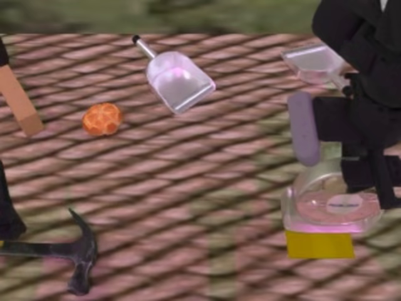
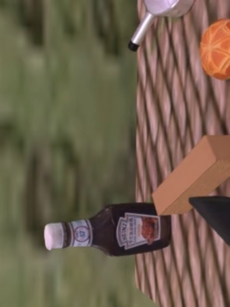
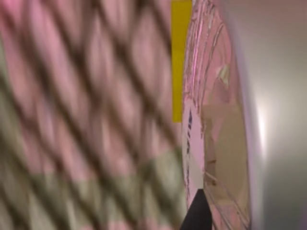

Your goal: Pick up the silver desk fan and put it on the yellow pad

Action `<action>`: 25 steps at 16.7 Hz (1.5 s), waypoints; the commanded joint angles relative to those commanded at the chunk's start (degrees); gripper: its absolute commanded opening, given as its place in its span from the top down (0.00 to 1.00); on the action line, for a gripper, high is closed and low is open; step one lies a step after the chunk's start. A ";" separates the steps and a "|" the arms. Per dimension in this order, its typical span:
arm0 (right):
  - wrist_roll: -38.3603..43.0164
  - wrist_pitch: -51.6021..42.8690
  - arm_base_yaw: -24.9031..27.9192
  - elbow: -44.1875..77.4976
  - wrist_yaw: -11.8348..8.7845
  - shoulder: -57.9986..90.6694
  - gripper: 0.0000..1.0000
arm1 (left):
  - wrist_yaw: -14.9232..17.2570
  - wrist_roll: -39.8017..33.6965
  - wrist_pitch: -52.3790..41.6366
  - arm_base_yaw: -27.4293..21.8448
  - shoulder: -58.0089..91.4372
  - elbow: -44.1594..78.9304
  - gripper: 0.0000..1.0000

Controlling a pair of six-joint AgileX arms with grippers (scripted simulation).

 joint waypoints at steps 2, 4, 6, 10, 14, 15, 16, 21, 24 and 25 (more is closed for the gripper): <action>-1.73 0.33 -0.49 -1.30 0.00 -1.05 1.00 | 0.00 0.00 0.00 0.00 0.00 0.00 0.00; -1.74 0.33 -0.49 -1.31 0.00 -1.05 1.00 | 0.00 0.00 0.00 0.00 0.00 0.00 0.00; -1.56 0.20 -0.19 -1.15 -0.01 -0.82 1.00 | 0.00 0.00 0.00 0.00 0.00 0.00 0.00; -1.70 4.60 -0.48 -4.88 0.02 -0.62 1.00 | 0.00 0.00 0.00 0.00 0.00 0.00 0.00; -1.93 8.12 -0.69 -8.18 0.00 -0.14 1.00 | 0.00 0.00 0.00 0.00 0.00 0.00 0.00; -1.93 8.12 -0.69 -8.18 0.00 -0.14 1.00 | 0.00 0.00 0.00 0.00 0.00 0.00 0.00; -1.93 8.12 -0.69 -8.18 0.00 -0.14 1.00 | 0.00 0.00 0.00 0.00 0.00 0.00 0.00; -1.93 8.12 -0.69 -8.18 0.00 -0.14 0.62 | 0.00 0.00 0.00 0.00 0.00 0.00 0.00; -1.93 8.12 -0.69 -8.18 0.00 -0.14 0.40 | 0.00 0.00 0.00 0.00 0.00 0.00 0.00; -1.93 8.12 -0.69 -8.18 0.00 -0.14 0.32 | 0.00 0.00 0.00 0.00 0.00 0.00 0.00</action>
